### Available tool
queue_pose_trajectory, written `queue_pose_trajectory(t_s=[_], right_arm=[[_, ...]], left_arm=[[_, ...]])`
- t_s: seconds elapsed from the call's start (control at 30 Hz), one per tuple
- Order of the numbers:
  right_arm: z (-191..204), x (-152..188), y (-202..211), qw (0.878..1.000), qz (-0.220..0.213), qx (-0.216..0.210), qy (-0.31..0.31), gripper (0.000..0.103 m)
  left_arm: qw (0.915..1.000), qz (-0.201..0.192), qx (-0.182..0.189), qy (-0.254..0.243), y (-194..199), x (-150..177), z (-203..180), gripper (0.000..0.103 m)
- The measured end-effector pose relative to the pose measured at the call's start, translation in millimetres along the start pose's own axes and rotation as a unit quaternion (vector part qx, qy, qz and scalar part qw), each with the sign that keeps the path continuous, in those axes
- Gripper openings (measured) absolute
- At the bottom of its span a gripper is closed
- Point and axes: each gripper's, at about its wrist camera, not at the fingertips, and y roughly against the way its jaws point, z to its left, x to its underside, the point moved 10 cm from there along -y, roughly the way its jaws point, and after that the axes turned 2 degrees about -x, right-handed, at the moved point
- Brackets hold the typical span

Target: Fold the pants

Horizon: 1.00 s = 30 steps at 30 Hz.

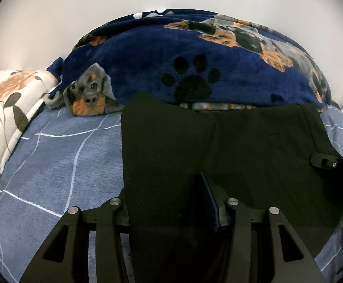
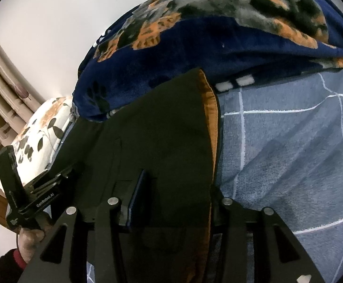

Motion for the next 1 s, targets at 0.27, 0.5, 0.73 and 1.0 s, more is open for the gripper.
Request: queue_pose_trajectory(t_s=[0.27, 0.5, 0.73, 1.0], right_arm=[[1.0, 0.2, 0.6, 1.000, -0.006, 0.016, 0.010, 0.042], [2.0, 0.1, 0.2, 1.000, -0.009, 0.022, 0.013, 0.043], [2.6, -0.2, 0.2, 0.999, -0.011, 0.027, 0.018, 0.043], [3.2, -0.8, 0.5, 0.999, -0.014, 0.035, 0.023, 0.045]], left_arm=[[1.0000, 0.000, -0.005, -0.001, 0.4, -0.4, 1.1, 0.050], [1.0000, 0.000, -0.004, 0.000, 0.4, -0.4, 1.3, 0.051], [1.0000, 0.000, -0.006, -0.001, 0.4, -0.2, 1.0, 0.052], [1.0000, 0.000, -0.008, -0.001, 0.6, 0.1, 2.5, 0.053]])
